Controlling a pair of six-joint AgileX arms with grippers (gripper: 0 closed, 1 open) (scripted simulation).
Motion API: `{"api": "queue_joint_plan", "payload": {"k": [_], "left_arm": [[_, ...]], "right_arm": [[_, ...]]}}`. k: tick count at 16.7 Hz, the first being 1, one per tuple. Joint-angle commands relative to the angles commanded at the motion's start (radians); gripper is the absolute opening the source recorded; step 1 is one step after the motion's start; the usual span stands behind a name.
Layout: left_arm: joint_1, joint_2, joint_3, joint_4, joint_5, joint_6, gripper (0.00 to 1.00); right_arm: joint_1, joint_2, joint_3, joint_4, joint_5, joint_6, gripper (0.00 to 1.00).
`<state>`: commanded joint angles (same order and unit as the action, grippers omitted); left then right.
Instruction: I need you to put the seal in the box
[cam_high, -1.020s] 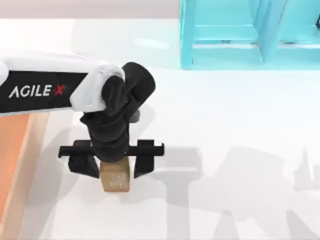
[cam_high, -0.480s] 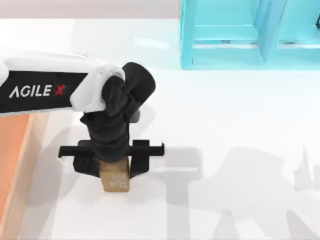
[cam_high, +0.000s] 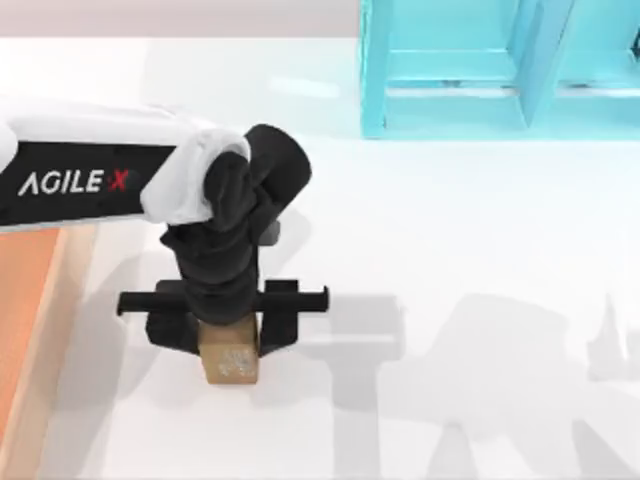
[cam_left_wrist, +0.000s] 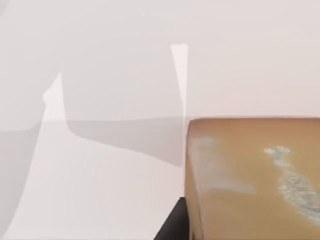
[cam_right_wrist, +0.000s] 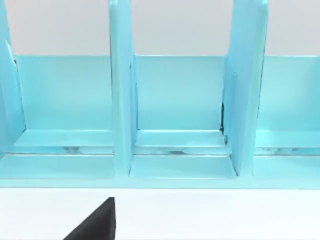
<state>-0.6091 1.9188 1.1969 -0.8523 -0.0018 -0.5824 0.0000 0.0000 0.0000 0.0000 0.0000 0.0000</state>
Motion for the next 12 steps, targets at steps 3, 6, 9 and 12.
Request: {"api": "queue_joint_plan", "payload": {"k": [3, 6, 9, 12], "left_arm": [[-0.002, -0.018, 0.06, -0.071, 0.0, -0.003, 0.0], [-0.003, -0.05, 0.143, -0.208, 0.0, -0.003, 0.0], [-0.004, -0.089, 0.237, -0.336, 0.0, -0.005, 0.0], [-0.003, -0.11, 0.269, -0.377, 0.0, -0.005, 0.0]], "right_arm": [[0.0, 0.0, 0.0, 0.0, 0.0, 0.0, 1.0], [0.0, 0.0, 0.0, 0.0, 0.0, 0.0, 1.0], [0.0, 0.0, 0.0, 0.0, 0.0, 0.0, 1.0], [0.0, 0.0, 0.0, 0.0, 0.0, 0.0, 1.0]]}}
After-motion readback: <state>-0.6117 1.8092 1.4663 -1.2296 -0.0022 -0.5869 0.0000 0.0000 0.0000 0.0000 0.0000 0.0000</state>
